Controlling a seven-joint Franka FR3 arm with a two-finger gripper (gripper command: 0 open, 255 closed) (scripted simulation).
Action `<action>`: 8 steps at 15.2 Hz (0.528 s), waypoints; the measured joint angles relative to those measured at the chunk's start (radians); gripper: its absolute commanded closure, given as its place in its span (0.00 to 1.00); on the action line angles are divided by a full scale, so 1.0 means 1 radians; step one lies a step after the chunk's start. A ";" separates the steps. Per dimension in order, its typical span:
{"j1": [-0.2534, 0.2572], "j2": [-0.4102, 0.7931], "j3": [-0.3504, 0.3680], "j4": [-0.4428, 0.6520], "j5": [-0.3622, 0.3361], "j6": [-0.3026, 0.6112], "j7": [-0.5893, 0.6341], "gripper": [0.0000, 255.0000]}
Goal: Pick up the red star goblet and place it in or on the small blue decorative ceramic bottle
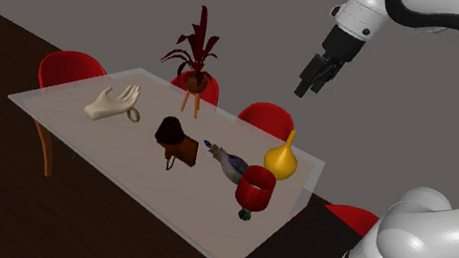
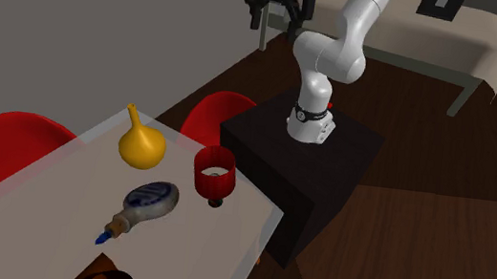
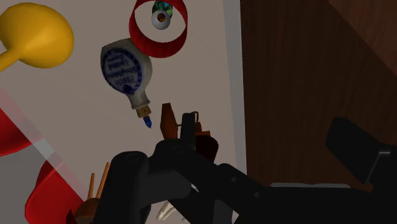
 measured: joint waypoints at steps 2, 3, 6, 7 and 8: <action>-0.001 -0.001 -0.001 -0.013 -0.001 0.009 -0.001 0.00; -0.002 0.003 0.000 -0.038 -0.001 0.033 -0.003 0.00; -0.006 0.019 0.006 -0.111 -0.001 0.105 -0.003 0.00; -0.007 0.032 0.009 -0.136 -0.001 0.137 -0.003 0.00; -0.006 0.048 0.016 -0.158 0.002 0.170 0.002 0.00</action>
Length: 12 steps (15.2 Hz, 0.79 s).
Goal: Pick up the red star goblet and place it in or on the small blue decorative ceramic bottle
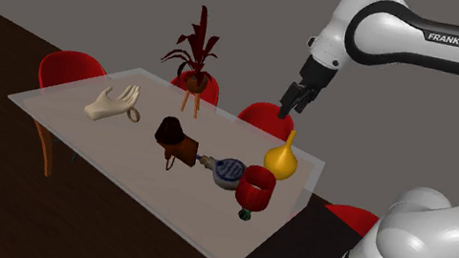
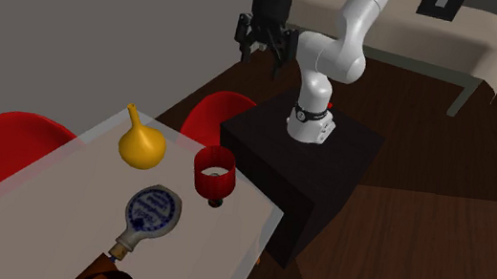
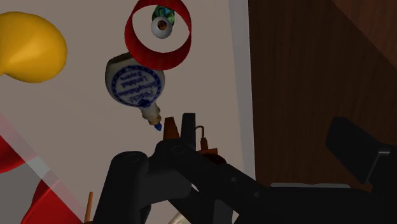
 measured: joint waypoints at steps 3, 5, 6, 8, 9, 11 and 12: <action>-0.006 0.039 0.001 -0.066 -0.002 0.086 -0.006 0.00; -0.008 0.079 0.009 -0.101 -0.001 0.151 -0.002 0.00; -0.011 0.100 0.008 -0.113 -0.003 0.177 -0.005 0.00; -0.011 0.130 0.017 -0.155 0.000 0.238 0.001 0.00; -0.012 0.149 0.021 -0.178 0.001 0.273 0.003 0.00; -0.019 0.201 0.019 -0.200 -0.003 0.335 -0.003 0.00; -0.019 0.227 0.023 -0.215 -0.002 0.370 0.000 0.00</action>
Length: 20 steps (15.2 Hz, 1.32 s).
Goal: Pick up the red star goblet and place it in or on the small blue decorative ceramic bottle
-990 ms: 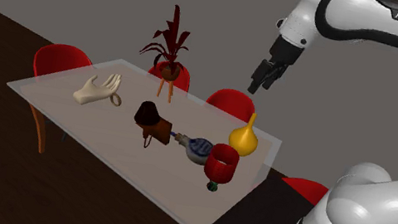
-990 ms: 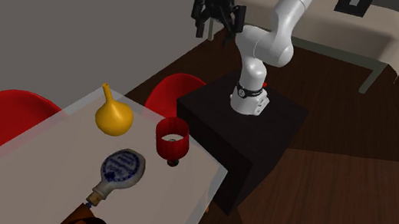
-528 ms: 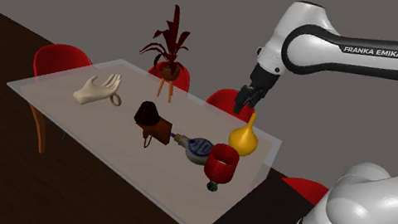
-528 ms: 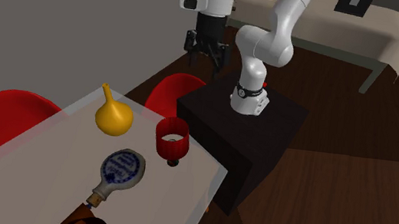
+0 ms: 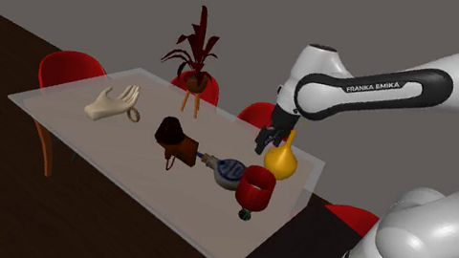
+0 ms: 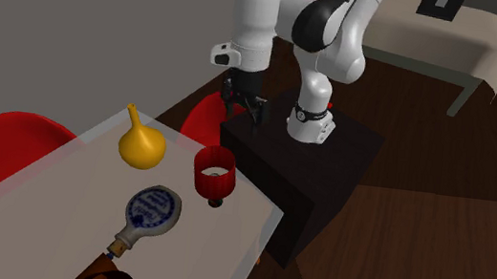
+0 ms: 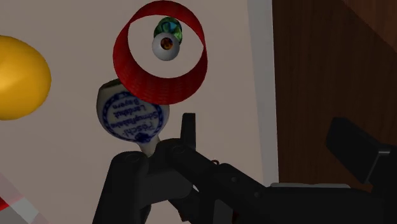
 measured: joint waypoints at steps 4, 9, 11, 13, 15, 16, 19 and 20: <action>-0.010 0.128 0.007 -0.032 -0.005 0.137 0.002 0.00; -0.021 0.318 0.017 -0.039 -0.019 0.304 0.017 0.00; -0.029 0.389 0.016 -0.041 -0.029 0.365 0.019 0.00; -0.036 0.476 0.014 -0.035 -0.043 0.434 0.025 0.00; -0.036 0.517 0.015 -0.033 -0.050 0.468 0.035 0.00; -0.036 0.541 0.016 -0.028 -0.054 0.487 0.038 0.00; -0.035 0.600 0.015 -0.021 -0.062 0.538 0.046 0.00; -0.034 0.614 0.015 -0.022 -0.064 0.552 0.047 0.00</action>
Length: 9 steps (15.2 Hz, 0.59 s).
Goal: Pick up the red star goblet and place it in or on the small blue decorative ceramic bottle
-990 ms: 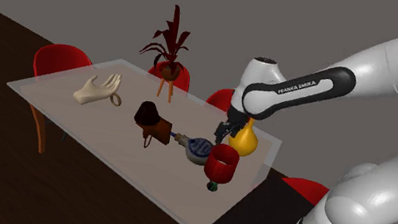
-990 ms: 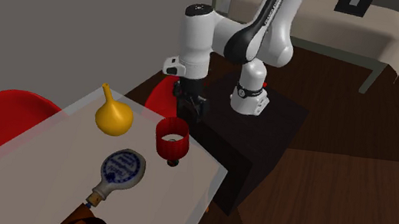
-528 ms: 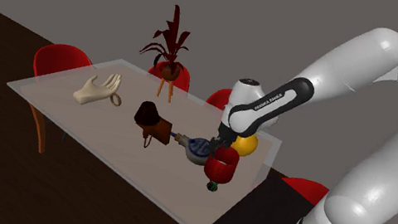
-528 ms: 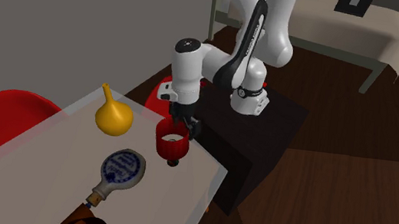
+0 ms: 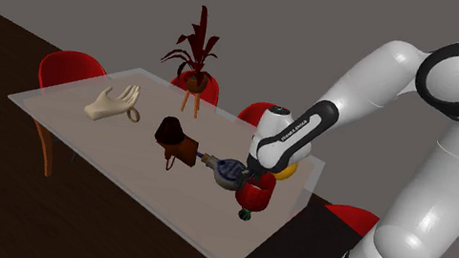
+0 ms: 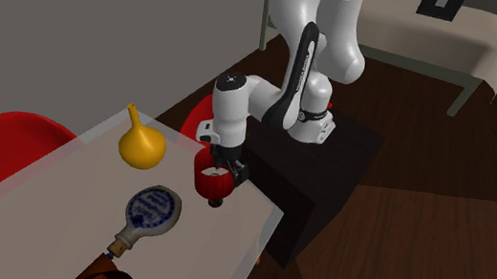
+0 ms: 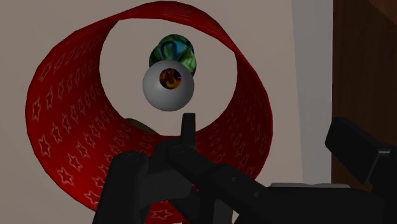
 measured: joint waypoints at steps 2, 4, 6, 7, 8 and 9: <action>0.000 0.036 -0.002 0.005 -0.006 0.031 0.003 0.00; 0.000 0.043 -0.003 0.005 -0.007 0.038 0.003 0.00; 0.001 0.044 -0.003 0.004 -0.007 0.040 0.003 0.00; 0.001 0.044 -0.003 0.004 -0.007 0.040 0.003 0.00; 0.001 0.044 -0.003 0.004 -0.007 0.040 0.003 0.00; 0.001 0.044 -0.003 0.004 -0.007 0.040 0.003 1.00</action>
